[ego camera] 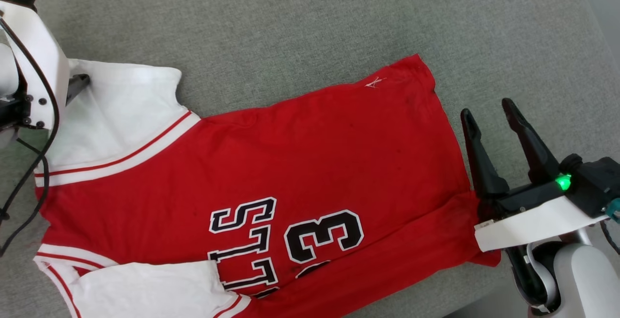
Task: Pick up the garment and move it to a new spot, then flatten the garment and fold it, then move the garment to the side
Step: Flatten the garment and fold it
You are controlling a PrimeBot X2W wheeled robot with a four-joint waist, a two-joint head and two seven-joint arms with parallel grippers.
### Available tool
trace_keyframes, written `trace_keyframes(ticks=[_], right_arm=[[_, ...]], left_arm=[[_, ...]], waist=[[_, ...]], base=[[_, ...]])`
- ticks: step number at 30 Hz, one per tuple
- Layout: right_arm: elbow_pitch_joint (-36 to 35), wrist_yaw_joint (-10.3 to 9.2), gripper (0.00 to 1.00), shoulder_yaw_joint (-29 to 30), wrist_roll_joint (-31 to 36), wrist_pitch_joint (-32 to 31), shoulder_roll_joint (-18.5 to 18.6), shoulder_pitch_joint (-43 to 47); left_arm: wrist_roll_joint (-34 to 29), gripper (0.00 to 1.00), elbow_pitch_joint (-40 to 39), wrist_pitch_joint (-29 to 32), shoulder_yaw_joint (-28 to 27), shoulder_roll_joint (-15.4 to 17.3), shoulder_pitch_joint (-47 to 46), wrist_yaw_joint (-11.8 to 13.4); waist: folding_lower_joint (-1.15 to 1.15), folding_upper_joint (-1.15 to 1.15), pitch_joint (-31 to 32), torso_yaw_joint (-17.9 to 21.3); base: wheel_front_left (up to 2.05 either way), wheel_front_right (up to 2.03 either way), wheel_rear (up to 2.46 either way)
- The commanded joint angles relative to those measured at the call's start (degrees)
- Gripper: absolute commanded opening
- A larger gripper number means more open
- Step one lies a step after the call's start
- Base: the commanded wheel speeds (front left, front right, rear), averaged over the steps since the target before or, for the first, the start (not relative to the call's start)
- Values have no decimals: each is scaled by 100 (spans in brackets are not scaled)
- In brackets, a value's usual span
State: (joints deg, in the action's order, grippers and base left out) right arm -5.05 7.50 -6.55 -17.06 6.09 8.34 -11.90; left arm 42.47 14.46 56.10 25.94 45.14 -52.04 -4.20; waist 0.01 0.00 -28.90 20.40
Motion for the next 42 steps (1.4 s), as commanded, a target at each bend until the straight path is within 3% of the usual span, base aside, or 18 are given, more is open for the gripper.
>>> trace_keyframes(ticks=[1, 3, 4, 5, 6, 7, 18, 24, 35, 42], right_arm=[[43, -2, 100, -39, 66, 50, -14, -135], [73, -2, 100, -57, 60, 63, -11, -168], [80, -2, 100, -62, 64, 64, 5, -226], [79, -2, 100, -54, 65, 64, 10, -257], [75, -2, 100, -41, 68, 64, 15, -271], [75, -2, 100, -36, 80, 65, 27, -263], [99, -2, 100, 254, 211, -464, 392, -228], [37, -3, 100, 226, 53, -1741, 1113, -265], [41, -4, 100, -58, -568, -4496, 2495, -990], [676, -3, 100, -536, -847, -5191, 2765, -1638]], left_arm=[[-27, 100, 67, 83, 57, 54, -46, 4], [61, 100, 151, 218, 105, 42, 35, -12], [160, 79, 217, 364, 119, 30, 144, 27], [187, 43, 224, 376, 114, 35, 177, 42], [199, 14, 231, 335, 91, 37, 190, 59], [200, 0, 237, 292, 70, 22, 206, 76], [-80, 0, -194, -1138, 4, -229, 267, -87], [-146, 0, -702, -1839, 60, -374, 518, -163], [-396, 0, -2373, -2511, 400, -137, 1129, -241], [-372, 0, -3113, -2740, 434, -185, 1456, -151]], waist=[[-1, 0, -94, 56], [-1, 0, -125, 66], [-1, 0, -146, 70], [-1, 0, -153, 64], [-1, 0, -156, 52], [-1, 0, -150, 34], [-1, 0, 428, -433], [-1, 0, 824, -878], [-1, 0, 783, -1545], [-1, 0, 586, -1916]], base=[[0, 0, 0], [0, 0, 0], [0, 0, 0], [0, 0, 0], [0, 0, 0], [0, 0, 0], [0, 0, 0], [0, 0, 0], [0, 0, 0], [0, 0, 0]])
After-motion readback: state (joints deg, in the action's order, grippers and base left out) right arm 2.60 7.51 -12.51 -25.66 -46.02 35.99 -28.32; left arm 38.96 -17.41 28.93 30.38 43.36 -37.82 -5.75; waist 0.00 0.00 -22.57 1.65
